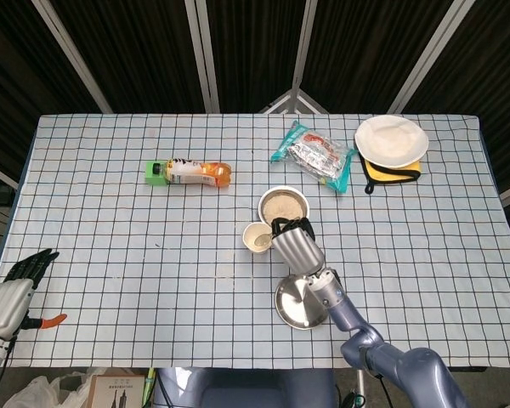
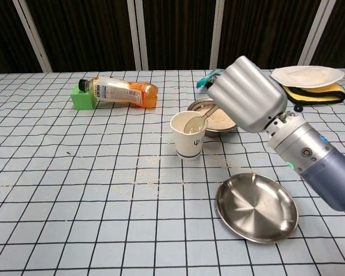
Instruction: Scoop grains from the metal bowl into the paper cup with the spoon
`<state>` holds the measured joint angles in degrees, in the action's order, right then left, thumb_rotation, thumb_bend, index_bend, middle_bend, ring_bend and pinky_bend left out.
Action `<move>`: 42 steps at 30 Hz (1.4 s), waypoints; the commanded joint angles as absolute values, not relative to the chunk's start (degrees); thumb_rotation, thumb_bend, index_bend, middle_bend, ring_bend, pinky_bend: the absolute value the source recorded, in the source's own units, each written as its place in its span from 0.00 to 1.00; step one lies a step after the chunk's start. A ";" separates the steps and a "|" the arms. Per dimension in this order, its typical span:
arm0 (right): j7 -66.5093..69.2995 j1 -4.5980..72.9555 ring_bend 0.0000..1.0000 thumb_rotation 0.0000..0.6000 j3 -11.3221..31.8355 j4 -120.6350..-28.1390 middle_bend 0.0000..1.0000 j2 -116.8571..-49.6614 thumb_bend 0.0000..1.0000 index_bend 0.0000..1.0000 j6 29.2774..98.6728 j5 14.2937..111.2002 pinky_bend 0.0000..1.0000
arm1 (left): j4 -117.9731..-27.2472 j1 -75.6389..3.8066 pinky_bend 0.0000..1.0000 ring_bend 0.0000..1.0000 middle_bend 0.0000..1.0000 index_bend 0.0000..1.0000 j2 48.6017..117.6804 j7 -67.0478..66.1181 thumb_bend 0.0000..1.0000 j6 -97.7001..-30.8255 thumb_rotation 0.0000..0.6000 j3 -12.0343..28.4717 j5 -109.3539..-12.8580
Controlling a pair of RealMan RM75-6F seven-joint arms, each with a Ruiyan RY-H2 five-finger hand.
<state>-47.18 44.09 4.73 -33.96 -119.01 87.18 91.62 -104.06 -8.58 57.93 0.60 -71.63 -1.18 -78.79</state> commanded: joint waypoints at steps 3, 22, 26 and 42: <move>-47.86 44.34 0.98 1.00 5.38 -35.84 0.91 -118.12 0.69 0.70 87.06 91.94 1.00 | -104.14 -8.63 0.00 0.00 0.00 0.00 57.97 0.46 0.00 -71.53 1.00 -1.14 -78.59; -56.73 41.58 0.98 1.00 8.52 -59.52 0.91 -107.75 0.69 0.70 87.81 91.09 1.00 | -104.19 -8.71 0.00 0.00 0.00 0.00 57.25 1.81 0.00 -70.66 1.00 -1.40 -78.33; -60.45 37.23 0.98 1.00 7.52 -72.38 0.91 -101.74 0.69 0.70 87.62 88.64 1.00 | -104.35 -8.46 0.00 0.00 0.00 0.00 57.19 1.84 0.00 -70.95 1.00 -1.72 -78.84; -72.94 25.82 0.98 1.00 2.49 -93.95 0.91 -95.27 0.69 0.70 82.50 69.61 1.00 | -104.86 -8.18 0.00 0.00 0.00 0.00 57.95 -0.86 0.00 -71.36 1.00 -1.94 -78.30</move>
